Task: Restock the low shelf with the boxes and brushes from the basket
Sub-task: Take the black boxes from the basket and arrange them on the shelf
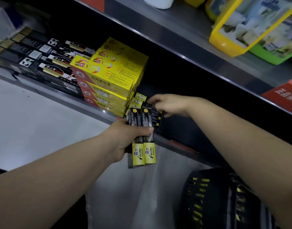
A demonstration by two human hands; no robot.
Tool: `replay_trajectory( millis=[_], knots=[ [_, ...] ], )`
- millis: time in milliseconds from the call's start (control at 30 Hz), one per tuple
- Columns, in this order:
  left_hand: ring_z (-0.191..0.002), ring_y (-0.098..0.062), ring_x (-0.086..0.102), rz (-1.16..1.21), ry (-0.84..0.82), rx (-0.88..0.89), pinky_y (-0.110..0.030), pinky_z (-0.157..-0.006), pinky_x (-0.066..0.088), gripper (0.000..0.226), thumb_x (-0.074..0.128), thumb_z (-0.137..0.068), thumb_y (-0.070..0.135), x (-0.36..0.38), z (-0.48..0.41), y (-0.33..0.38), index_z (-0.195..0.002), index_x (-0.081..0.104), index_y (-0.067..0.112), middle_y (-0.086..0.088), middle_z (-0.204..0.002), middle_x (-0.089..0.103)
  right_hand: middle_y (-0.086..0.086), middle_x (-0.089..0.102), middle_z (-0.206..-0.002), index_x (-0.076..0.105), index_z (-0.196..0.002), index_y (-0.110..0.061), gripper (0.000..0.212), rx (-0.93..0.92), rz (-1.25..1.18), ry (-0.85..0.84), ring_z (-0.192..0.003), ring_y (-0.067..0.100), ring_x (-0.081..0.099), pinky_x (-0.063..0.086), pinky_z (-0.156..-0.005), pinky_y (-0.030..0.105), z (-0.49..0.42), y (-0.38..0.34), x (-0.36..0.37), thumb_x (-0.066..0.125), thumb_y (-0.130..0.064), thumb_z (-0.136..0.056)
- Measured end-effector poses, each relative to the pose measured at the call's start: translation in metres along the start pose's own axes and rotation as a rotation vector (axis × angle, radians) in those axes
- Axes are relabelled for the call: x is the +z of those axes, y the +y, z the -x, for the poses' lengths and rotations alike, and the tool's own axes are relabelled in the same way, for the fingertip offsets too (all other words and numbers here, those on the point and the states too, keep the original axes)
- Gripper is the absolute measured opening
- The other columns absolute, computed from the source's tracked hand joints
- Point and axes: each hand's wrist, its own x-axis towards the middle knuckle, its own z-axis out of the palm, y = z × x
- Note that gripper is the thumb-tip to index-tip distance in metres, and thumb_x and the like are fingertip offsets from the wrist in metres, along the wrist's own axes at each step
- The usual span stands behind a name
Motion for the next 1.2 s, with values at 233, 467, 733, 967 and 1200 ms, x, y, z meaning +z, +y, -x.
replay_trajectory(
  millis=[233,467,733,967,1200],
  knots=[
    [-0.086,-0.027,0.068,-0.004,-0.021,0.032,-0.041,-0.076,0.056,0.030,0.076,-0.076,0.016,0.012,0.000,0.004,-0.103,0.064,0.015,-0.010,-0.096,0.072,0.003,0.064,-0.106,0.055,-0.121,-0.023,0.027,-0.121,-0.541,-0.156,-0.100,0.022,0.063,0.056,-0.084,0.035,0.057,-0.006,0.011,0.052,-0.017,-0.095],
    [-0.098,-0.030,0.059,-0.072,0.100,0.058,-0.036,-0.075,0.048,0.046,0.074,-0.078,0.028,0.004,-0.002,0.000,-0.118,0.055,0.016,-0.006,-0.106,0.063,0.002,0.062,-0.097,0.054,-0.114,-0.011,0.022,0.058,-0.887,0.579,-0.083,0.009,0.061,0.053,-0.087,0.030,0.020,0.039,-0.021,0.053,-0.024,-0.096],
    [-0.085,-0.020,0.057,-0.090,0.085,0.055,-0.028,-0.066,0.043,0.064,0.076,-0.076,0.021,0.005,-0.007,0.001,-0.132,0.046,0.012,-0.012,-0.120,0.059,0.009,0.056,-0.122,0.039,-0.138,-0.010,0.047,0.147,-0.763,0.666,-0.105,0.023,0.058,0.051,-0.094,0.035,-0.066,0.046,-0.017,0.045,-0.034,-0.098],
    [-0.069,-0.013,0.050,-0.141,0.164,0.064,-0.023,-0.054,0.038,0.053,0.076,-0.076,0.026,-0.002,-0.013,0.002,-0.118,0.050,0.008,-0.007,-0.092,0.058,0.015,0.057,-0.125,0.054,-0.124,-0.006,0.031,0.203,-0.384,0.580,-0.113,0.028,0.054,0.043,-0.090,0.029,-0.101,0.051,0.008,0.042,-0.022,-0.100],
    [-0.078,-0.013,0.053,-0.151,0.175,0.095,-0.026,-0.062,0.041,0.060,0.072,-0.081,0.026,0.004,-0.013,0.004,-0.131,0.043,0.014,-0.002,-0.098,0.057,0.012,0.049,-0.135,0.045,-0.136,-0.017,0.041,0.198,-0.261,0.520,-0.127,0.028,0.042,0.039,-0.105,0.040,-0.096,0.057,0.021,0.050,-0.027,-0.096]
  ],
)
